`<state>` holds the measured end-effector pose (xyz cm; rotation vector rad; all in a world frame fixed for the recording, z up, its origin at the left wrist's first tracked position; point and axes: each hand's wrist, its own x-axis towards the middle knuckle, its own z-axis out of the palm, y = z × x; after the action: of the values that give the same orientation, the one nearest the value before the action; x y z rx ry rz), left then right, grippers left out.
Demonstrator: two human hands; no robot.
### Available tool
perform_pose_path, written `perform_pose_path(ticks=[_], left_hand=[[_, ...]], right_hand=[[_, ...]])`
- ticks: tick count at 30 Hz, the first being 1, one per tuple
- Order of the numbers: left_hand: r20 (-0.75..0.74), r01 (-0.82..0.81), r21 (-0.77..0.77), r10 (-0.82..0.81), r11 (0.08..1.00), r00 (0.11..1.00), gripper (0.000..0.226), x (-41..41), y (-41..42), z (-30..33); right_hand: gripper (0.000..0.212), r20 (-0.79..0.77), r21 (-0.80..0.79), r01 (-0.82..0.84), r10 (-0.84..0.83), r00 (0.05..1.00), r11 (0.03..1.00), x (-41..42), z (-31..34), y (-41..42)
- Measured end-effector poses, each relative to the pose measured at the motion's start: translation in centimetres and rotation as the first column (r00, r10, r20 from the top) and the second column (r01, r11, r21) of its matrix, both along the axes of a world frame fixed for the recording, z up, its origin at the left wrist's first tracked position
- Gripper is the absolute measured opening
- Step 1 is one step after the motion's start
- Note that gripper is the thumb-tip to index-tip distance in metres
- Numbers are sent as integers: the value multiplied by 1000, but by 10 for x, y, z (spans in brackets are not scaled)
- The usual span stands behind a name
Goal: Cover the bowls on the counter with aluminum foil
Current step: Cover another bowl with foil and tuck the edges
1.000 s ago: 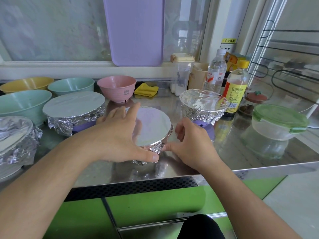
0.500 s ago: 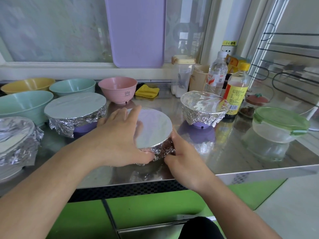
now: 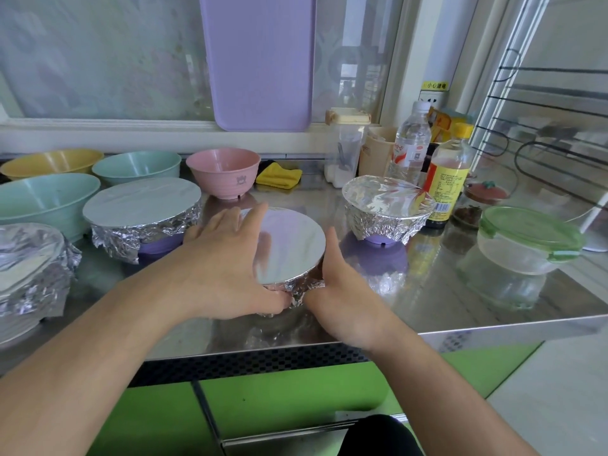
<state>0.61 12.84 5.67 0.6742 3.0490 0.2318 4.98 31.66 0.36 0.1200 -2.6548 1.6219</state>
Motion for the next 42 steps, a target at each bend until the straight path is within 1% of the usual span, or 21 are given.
perform_pose_path(ticks=[1,3,5,7,11,15,18,21,24,26,31,32,33,34,35,36,37,38,39,41,42], left_hand=[[-4,2,-3,-2,1000,1000,134,-1,0,-1],[-7,7,-4,-7,1000,1000,135,-2,0,-2],[-8,9,2,-9,1000,1000,135,-2,-1,-3],[-7,7,8,-7,1000,1000,136,-2,-2,-4],[-9,1,5,-1,1000,1000,137,-2,-1,-4],[-8,4,3,-4,1000,1000,132,-1,-1,-3],[-6,3,-1,-3,1000,1000,131,-1,-1,-4],[-6,-4,-6,4,1000,1000,133,-1,0,-4],[-2,-7,-9,7,1000,1000,132,-1,1,-4],[-2,-5,-11,5,1000,1000,131,-1,1,-4],[-9,-6,-23,6,1000,1000,131,-3,0,-6],[-9,-8,-27,7,1000,1000,132,-3,0,-6],[-7,-9,-30,9,1000,1000,133,-3,-1,-6],[-7,-9,-32,9,999,1000,133,-3,-1,-6],[-10,-7,-35,6,999,1000,132,-3,0,-6],[-13,-4,-35,3,999,1000,131,-3,0,-6],[-13,-1,-33,1,999,1000,130,-3,0,-5],[-10,0,-29,0,1000,1000,129,-2,0,-5],[-8,2,-25,-2,1000,1000,128,-2,0,-5],[-11,4,-15,-4,1000,1000,127,0,-1,-4],[-6,2,-15,-2,1000,1000,128,0,-1,-3]], right_hand=[[82,29,-30,-4,5,1000,1000,-2,-4,-1],[89,64,-16,-9,10,998,1000,-3,-12,-3],[103,60,68,-5,1,998,998,-3,-16,-6],[108,35,167,33,-40,999,985,-6,-18,-9],[107,-76,426,116,-93,993,897,-6,-17,-14],[101,-33,537,93,-90,995,838,-4,-17,-15],[100,-32,628,126,-137,990,768,-2,-17,-22],[98,-43,688,152,-169,985,709,-2,-20,-27],[104,-27,715,143,-178,984,684,-2,-19,-26],[103,-25,734,131,-166,986,667,-3,-19,-25],[83,52,761,47,-133,990,647,5,-5,-7],[75,6,755,94,-150,989,649,7,-2,0],[64,-90,731,178,-166,982,659,9,0,8],[51,-214,648,285,-190,958,706,11,1,14],[34,-306,508,356,-222,926,784,13,3,18],[18,-326,321,351,-246,913,879,13,4,20],[11,-289,167,276,-220,932,947,13,5,20],[10,-222,51,168,-153,963,984,12,6,18],[8,-169,-49,64,-71,983,997,12,7,16],[3,-134,-144,-20,0,991,989,10,8,14],[8,-134,-165,-23,1,991,986,8,9,14]])
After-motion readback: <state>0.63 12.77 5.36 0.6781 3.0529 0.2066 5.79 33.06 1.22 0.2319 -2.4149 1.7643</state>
